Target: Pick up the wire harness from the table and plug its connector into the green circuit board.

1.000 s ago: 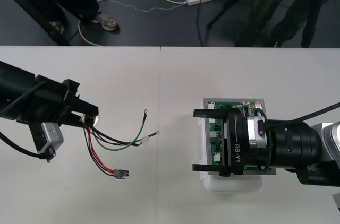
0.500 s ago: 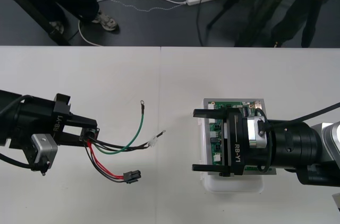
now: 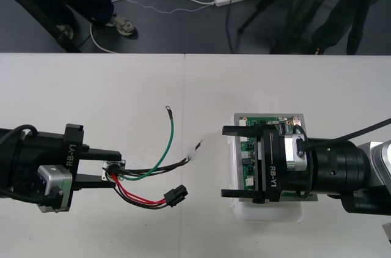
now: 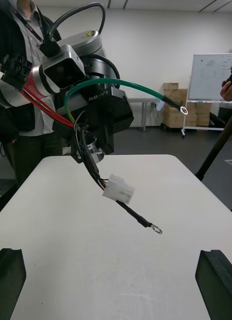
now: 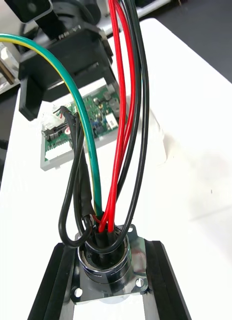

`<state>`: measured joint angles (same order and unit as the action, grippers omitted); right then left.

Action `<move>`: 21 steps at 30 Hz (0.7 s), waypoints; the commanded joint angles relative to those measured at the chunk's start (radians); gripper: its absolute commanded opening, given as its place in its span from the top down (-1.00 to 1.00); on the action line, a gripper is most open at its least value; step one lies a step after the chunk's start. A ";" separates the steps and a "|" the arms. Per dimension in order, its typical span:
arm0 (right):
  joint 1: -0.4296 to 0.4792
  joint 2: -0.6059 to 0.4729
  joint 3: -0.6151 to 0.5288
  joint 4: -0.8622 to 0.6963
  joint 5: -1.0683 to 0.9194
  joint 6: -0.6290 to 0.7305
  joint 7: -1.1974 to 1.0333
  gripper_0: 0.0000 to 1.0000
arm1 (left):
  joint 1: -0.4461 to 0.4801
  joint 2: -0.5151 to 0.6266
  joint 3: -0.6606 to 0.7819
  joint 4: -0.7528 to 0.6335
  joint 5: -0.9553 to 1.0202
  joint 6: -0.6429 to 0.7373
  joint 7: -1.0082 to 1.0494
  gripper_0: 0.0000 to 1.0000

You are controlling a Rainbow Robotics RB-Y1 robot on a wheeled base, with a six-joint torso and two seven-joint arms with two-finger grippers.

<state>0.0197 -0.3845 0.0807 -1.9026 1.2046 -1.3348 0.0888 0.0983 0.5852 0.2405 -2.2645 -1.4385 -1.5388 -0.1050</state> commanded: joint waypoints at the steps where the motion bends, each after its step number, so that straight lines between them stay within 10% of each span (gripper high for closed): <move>1: 0.016 0.001 -0.016 -0.013 -0.025 -0.007 -0.014 -1.00 | 0.057 -0.065 0.025 -0.046 0.032 -0.032 0.229 1.00; 21: 0.023 -0.047 -0.029 -0.013 -0.117 -0.007 -0.034 -1.00 | 0.034 -0.147 -0.006 -0.049 0.150 -0.032 0.691 1.00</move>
<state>0.0252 -0.4046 0.0788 -1.9026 1.1053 -1.3350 0.0881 0.1381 0.4567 0.2409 -2.2797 -1.3194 -1.5393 0.4327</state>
